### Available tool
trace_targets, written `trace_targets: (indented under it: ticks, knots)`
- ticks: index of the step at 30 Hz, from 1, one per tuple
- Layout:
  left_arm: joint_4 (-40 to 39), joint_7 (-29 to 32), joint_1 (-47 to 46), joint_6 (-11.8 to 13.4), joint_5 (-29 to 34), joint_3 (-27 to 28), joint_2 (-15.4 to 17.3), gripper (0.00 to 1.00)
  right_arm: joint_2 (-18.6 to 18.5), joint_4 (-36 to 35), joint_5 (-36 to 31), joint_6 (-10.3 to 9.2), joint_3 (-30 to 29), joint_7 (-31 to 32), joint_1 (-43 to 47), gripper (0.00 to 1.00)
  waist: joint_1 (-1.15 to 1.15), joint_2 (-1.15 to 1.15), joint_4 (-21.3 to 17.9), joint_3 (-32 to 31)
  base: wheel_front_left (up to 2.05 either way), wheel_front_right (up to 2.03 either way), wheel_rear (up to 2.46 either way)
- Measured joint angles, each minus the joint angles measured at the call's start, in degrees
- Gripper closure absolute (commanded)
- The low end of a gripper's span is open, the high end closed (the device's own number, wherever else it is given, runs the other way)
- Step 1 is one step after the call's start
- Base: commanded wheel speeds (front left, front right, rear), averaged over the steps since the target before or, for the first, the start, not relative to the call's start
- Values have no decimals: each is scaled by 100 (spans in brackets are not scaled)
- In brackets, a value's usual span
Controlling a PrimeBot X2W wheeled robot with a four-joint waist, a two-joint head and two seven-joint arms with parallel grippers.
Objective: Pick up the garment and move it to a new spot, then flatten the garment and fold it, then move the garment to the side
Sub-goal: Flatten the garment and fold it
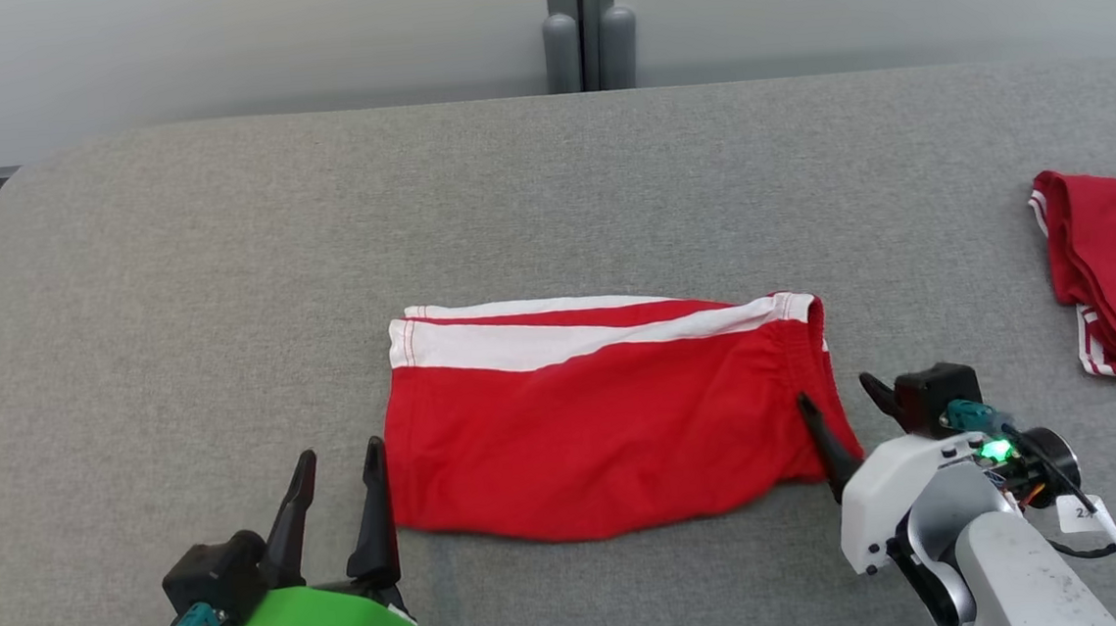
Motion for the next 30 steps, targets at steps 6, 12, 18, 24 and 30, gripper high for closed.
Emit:
trace_targets:
  ticks: [6, 12, 18, 24, 30]
  knots:
    - [53, 0, 2, -141, 154, 187, -164, 0, 1, 623, 183, 0, -254, 249, -46, 0, 0, 0, 207, 34, 0, 0, 0]
    - [66, 0, 25, -222, 293, 352, -270, 0, 2, 914, 516, 0, -33, 276, -164, 68, 0, 0, 222, 85, 0, 0, 0]
    - [52, 0, 20, -293, 441, 419, -350, 0, 5, 1042, 678, 0, 88, 240, -402, 100, 0, 0, 90, 133, 0, 0, 0]
    - [32, -8, -4, -346, 483, 403, -389, 0, 9, 984, 565, 0, -394, 310, -742, 100, 0, 0, -126, 159, 0, 0, 0]
    - [34, -8, -39, -376, 523, 355, -412, 0, -266, 616, 360, 0, -1025, 627, -743, 100, 0, 0, -283, 169, 0, 0, 0]
